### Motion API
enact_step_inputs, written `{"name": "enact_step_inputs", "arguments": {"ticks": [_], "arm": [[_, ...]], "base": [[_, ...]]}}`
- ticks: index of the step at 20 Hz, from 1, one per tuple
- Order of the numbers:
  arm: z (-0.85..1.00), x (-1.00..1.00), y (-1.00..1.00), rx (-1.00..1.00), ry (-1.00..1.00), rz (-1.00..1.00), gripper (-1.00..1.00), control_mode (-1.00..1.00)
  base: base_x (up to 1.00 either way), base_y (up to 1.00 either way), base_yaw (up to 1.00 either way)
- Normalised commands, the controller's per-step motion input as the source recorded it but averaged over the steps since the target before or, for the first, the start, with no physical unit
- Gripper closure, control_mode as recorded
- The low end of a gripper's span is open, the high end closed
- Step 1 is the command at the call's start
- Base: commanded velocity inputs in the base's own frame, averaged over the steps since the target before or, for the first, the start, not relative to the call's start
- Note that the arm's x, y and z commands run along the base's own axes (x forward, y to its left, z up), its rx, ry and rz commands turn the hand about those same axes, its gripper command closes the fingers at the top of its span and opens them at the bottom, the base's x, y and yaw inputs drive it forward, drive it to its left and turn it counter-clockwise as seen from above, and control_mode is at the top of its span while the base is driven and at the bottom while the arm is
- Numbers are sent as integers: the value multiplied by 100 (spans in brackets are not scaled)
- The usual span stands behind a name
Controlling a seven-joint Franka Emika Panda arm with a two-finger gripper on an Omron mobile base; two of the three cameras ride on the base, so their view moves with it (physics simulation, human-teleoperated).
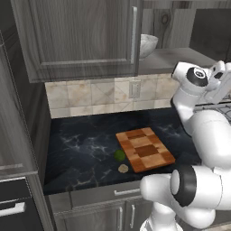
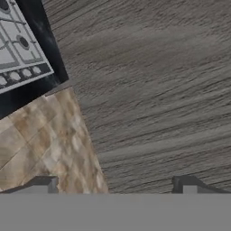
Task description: Open the cabinet. Place the bowl and condiment on the counter. Then place the lime and garlic on the cutting board.
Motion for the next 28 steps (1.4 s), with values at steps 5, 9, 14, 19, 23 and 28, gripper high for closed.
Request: {"name": "enact_step_inputs", "arguments": {"ticks": [5,9,14,19,23,28], "arm": [[-2,0,-21,0,-3,5,-100,-100],[0,5,-35,6,-3,7,-100,-100],[0,0,-53,10,-13,8,-100,-100],[0,0,-49,8,-14,8,-100,-100],[0,0,-48,7,-13,8,-100,-100],[0,2,-46,8,-13,9,-100,-100]], "base": [[0,0,0],[0,0,0],[0,0,0],[0,0,0],[0,0,0],[0,0,0]]}}
